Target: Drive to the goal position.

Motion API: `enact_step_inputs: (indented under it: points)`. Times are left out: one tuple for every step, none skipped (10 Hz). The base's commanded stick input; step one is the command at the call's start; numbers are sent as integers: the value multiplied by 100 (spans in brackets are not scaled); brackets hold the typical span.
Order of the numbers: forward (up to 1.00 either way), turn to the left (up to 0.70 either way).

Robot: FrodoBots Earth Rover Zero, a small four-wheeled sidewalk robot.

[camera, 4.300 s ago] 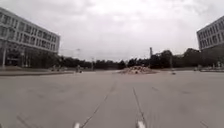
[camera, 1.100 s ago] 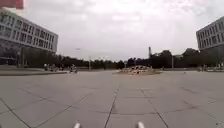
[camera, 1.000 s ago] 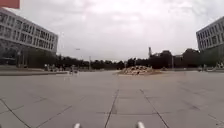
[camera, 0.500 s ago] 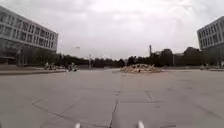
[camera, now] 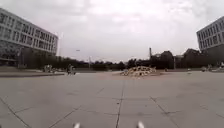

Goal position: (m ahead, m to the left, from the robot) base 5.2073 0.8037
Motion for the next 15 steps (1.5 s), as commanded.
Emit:
enact_step_inputs:
  points:
    - [85, 0]
    - [85, 0]
    - [85, 0]
    - [85, 0]
    - [85, 0]
    - [85, 0]
    - [85, 0]
    - [85, 0]
    - [85, 0]
    - [85, 0]
    - [85, 0]
    - [85, 0]
    - [85, 0]
    - [85, 0]
    - [85, 0]
